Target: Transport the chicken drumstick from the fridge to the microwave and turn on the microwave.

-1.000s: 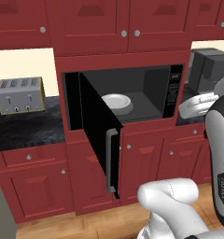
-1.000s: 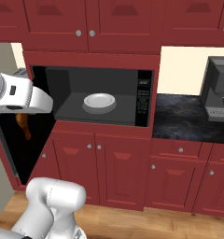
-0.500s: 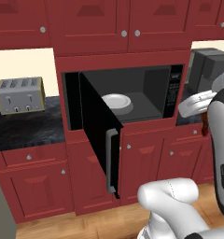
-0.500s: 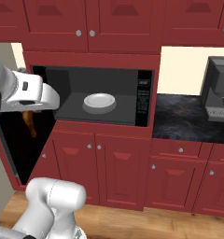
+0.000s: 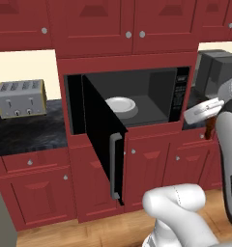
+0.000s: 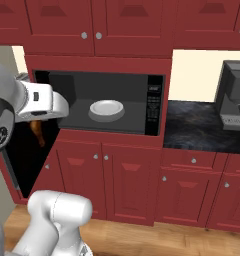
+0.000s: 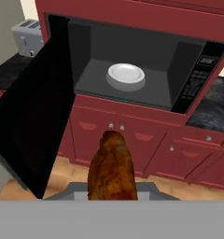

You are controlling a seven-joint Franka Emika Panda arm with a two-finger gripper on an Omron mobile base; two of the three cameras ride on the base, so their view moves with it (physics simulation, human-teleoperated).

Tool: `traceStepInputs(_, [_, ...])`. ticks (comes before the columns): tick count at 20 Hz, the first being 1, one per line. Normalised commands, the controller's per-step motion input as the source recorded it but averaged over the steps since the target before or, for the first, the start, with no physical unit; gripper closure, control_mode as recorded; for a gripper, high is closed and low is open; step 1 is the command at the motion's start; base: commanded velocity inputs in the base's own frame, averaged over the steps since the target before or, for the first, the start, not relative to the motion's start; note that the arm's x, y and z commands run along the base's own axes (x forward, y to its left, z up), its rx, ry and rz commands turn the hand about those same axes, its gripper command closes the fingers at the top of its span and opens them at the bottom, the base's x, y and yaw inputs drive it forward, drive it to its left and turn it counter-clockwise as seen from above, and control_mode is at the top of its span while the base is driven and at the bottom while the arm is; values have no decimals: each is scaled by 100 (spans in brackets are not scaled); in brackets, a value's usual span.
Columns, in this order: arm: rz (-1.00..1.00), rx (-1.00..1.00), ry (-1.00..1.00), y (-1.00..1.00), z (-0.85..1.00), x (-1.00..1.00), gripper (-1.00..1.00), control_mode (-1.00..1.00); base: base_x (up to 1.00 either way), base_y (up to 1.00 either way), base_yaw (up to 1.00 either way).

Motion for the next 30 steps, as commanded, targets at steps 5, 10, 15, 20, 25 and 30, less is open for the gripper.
traceStepInputs(5, [0,0,-7,0,-7,23,100,-100,0,0,0])
traceStepInputs(10, [0,0,0,0,0,23,100,-100,0,0,0])
traceStepInputs(15, [0,0,0,0,0,37,100,-100,0,0,0])
traceStepInputs(20, [0,0,0,0,0,40,100,-100,0,0,0])
traceStepInputs(25, [0,0,0,0,-3,50,100,-100,0,0,0])
traceStepInputs(30, [0,0,-2,1,-9,44,100,-100,0,0,0])
